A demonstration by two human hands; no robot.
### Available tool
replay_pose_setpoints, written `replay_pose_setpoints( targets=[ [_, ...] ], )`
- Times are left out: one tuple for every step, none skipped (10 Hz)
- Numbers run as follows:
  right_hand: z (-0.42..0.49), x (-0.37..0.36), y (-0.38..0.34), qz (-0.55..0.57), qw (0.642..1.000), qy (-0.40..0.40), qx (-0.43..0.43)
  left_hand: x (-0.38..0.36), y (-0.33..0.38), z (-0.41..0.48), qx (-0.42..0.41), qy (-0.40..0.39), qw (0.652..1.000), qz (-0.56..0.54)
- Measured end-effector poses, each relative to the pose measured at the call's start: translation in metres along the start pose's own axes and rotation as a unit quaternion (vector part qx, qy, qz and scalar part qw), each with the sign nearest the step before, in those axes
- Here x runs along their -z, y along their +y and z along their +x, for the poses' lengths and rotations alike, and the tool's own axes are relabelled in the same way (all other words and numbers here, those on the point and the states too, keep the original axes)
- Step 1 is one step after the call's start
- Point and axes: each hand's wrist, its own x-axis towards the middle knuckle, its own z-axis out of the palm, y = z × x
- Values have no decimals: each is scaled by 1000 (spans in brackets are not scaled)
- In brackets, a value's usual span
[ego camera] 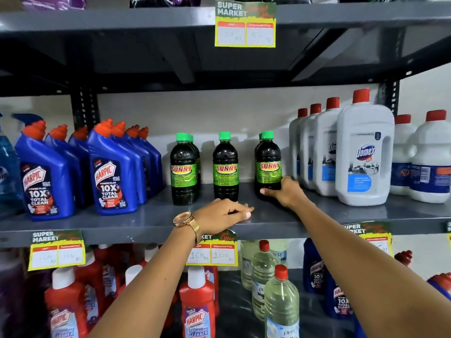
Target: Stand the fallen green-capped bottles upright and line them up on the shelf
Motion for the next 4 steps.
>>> replay_pose_setpoints(
  targets=[
    [-1,3,0,-3,1000,-1,-13,0,0,-1,-2,0,1000,2],
    [1,1,1,5,1000,-9,-19,2,0,-1,0,-4,1000,9],
    [-5,4,-1,45,998,-4,-44,0,4,-5,0,-10,1000,22],
    [-10,11,-6,225,970,50,-83,10,4,-4,18,-39,999,-25]
  ],
)
